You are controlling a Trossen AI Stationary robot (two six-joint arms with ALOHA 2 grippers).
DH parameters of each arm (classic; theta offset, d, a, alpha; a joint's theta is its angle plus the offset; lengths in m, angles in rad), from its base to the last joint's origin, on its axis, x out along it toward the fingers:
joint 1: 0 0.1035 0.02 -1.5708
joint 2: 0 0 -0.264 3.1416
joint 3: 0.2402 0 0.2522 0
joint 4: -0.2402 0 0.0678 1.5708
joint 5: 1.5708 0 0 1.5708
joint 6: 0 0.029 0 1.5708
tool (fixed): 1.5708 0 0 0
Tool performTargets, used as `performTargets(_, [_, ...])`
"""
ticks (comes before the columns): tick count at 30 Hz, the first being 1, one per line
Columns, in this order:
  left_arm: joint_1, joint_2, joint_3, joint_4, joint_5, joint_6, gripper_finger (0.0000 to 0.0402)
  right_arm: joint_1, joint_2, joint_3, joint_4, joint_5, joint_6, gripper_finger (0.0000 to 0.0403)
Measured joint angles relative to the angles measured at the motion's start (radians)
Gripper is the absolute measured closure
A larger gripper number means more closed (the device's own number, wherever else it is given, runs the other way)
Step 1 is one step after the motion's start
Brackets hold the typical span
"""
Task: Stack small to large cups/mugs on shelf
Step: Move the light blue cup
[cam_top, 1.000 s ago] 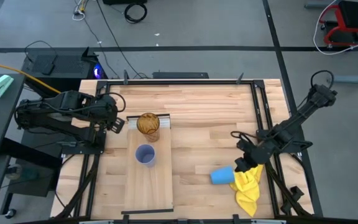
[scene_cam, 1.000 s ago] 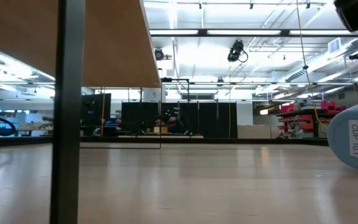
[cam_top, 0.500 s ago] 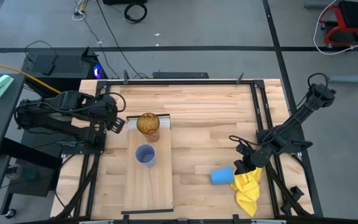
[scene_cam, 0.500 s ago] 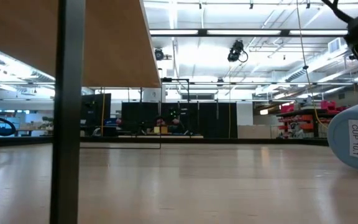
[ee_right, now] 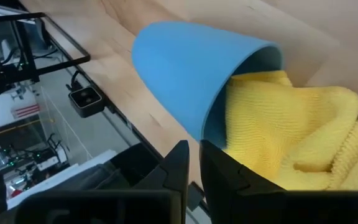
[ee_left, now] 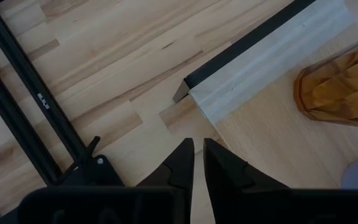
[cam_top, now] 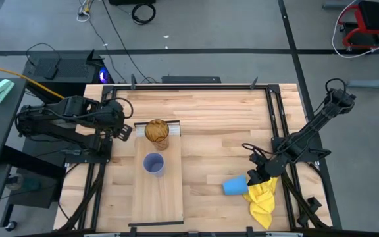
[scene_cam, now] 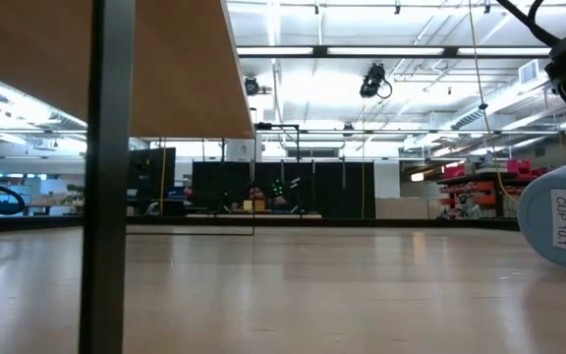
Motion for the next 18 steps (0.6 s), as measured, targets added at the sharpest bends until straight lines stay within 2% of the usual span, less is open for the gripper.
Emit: performTargets(18, [0.000,0.000,0.000,0.001,0.000,0.000,0.0354,-0.004,0.066,0.000,0.053,0.000,-0.019,0.0328])
